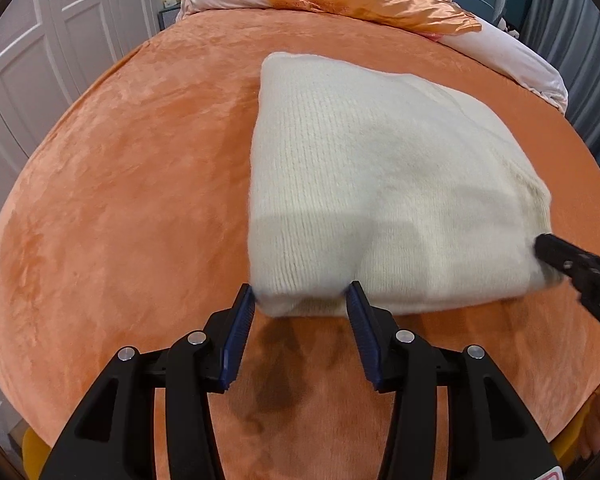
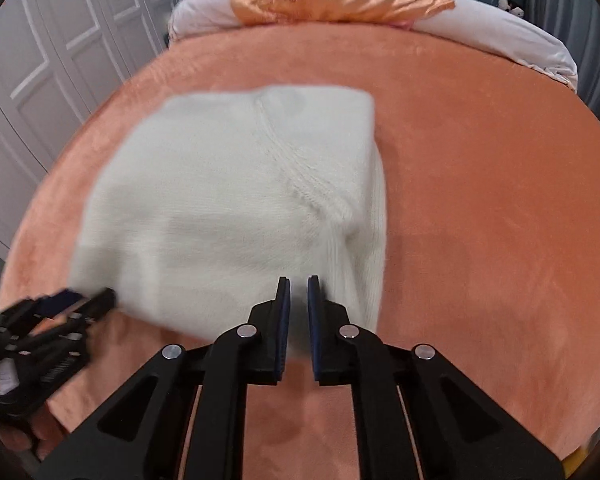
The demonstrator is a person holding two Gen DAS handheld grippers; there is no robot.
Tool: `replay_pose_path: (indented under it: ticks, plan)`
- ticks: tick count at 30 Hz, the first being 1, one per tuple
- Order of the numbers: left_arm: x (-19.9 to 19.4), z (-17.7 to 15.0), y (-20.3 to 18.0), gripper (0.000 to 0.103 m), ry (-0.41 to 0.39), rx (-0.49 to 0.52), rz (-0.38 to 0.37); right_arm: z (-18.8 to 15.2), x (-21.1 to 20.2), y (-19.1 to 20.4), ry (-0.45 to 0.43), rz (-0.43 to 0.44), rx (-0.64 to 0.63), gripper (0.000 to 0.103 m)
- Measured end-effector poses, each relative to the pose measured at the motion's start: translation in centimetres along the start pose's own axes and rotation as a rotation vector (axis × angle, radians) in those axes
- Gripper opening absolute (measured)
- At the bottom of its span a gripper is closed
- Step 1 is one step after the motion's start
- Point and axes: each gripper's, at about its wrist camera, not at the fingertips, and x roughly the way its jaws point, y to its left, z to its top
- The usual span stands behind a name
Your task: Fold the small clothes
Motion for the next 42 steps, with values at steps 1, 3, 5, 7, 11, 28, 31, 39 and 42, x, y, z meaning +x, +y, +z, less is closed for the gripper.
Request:
replay_pose_path:
  ticks: [1,3,5,7,11,28,31,39,42]
  plan:
    - [-0.2,-0.2,-0.1,0.046,0.003,-0.014,0.013,-0.5,-0.8,0.1,-0.017,-0.015,-0.005,0.008]
    - [-0.6,-0.6,-0.4,0.046,0.002,-0.017,0.010,-1.4,-1.3,0.3,-0.034,-0.040,-0.017,0.009]
    - [-1.1,-0.9,-0.8,0.046,-0.002,-0.018,0.005,-2.6,-2.2,0.6,-0.042,-0.060,-0.019,0.009]
    - [-1.6,-1.3,-1.3,0.046,-0.007,-0.008,0.005,-3.9,-2.8,0.4,-0.044,-0.072,-0.005,0.012]
    - [-2.4,-2.2,-2.5,0.046,-0.019,0.018,0.014,-4.6,-2.2,0.1,-0.039,-0.088,0.021,0.019]
    - [-1.6,-6.5,-4.0,0.046,-0.011,0.030,0.078,-9.7,-2.3,0.6,-0.031,-0.141,0.082,0.054]
    - [-1.1,-7.5,-3.9,0.047,-0.025,0.039,0.089,-10.5,-1.5,0.5,-0.011,-0.138,0.091,0.054]
    - [-0.3,-9.0,-3.5,0.068,-0.126,0.060,0.142,-12.3,-0.2,1.8,-0.062,-0.175,0.026,0.070]
    - [-0.2,-9.2,-3.4,0.075,-0.142,0.039,0.145,-12.4,-0.1,1.7,-0.076,-0.172,0.039,0.072]
